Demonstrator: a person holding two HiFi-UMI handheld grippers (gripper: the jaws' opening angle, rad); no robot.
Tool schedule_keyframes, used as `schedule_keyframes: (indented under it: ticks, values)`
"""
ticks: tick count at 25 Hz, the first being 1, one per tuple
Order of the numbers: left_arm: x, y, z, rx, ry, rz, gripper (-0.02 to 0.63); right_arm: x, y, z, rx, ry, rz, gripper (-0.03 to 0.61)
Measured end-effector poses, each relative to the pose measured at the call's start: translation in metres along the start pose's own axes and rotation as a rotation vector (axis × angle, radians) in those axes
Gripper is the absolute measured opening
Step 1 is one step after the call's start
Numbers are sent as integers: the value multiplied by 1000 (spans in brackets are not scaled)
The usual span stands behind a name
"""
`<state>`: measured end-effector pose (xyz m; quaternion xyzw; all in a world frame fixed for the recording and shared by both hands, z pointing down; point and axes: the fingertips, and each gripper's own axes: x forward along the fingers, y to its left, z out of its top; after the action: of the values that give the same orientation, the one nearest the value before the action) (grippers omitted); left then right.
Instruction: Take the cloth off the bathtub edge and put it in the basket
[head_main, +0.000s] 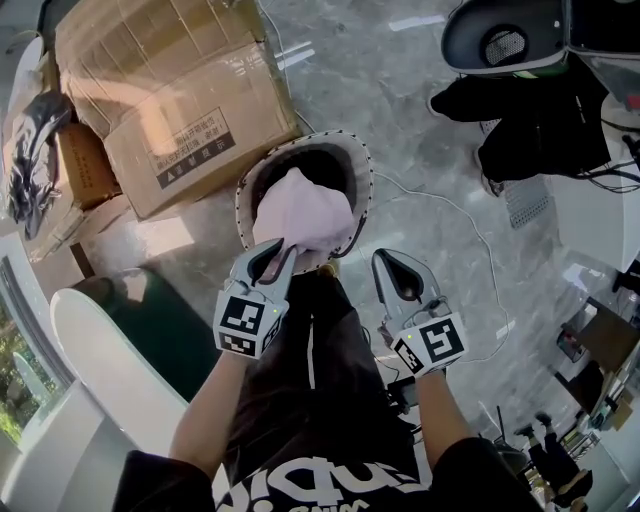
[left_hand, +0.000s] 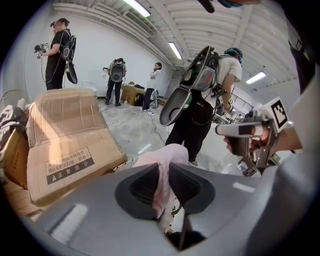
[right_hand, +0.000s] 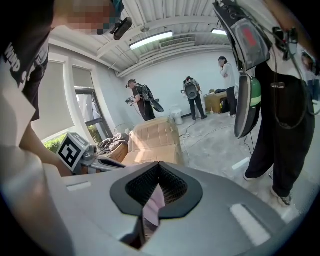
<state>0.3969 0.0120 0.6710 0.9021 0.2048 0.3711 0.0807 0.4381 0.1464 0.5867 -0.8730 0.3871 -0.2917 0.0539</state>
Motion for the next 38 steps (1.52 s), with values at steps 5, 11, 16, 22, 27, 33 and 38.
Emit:
schedule_keyframes:
  ticks: [5,11,16,22,27,33,38]
  values:
    - [2,10,-5,3,17,23,60,1,-1,-1,3,7,1,9]
    - [25,26,-48,20,113,24,77,4,-3,-10,5,24,4,9]
    - [41,33,-69,70,117,-2,123,3,-2,-16,7,41,6,9]
    - [48,29,-71,56,116,-16,140,5,2,-26,7,60,13,9]
    - [44,23,-64,52,94,-23,140,6,7,-28,4,46,25,9]
    - [29,23,-46,56,64,-17,140,2,14,-11,-18,31,25,9]
    - [6,14,-22,43,29,-40,140,-8,24,11,-31,1,21,9]
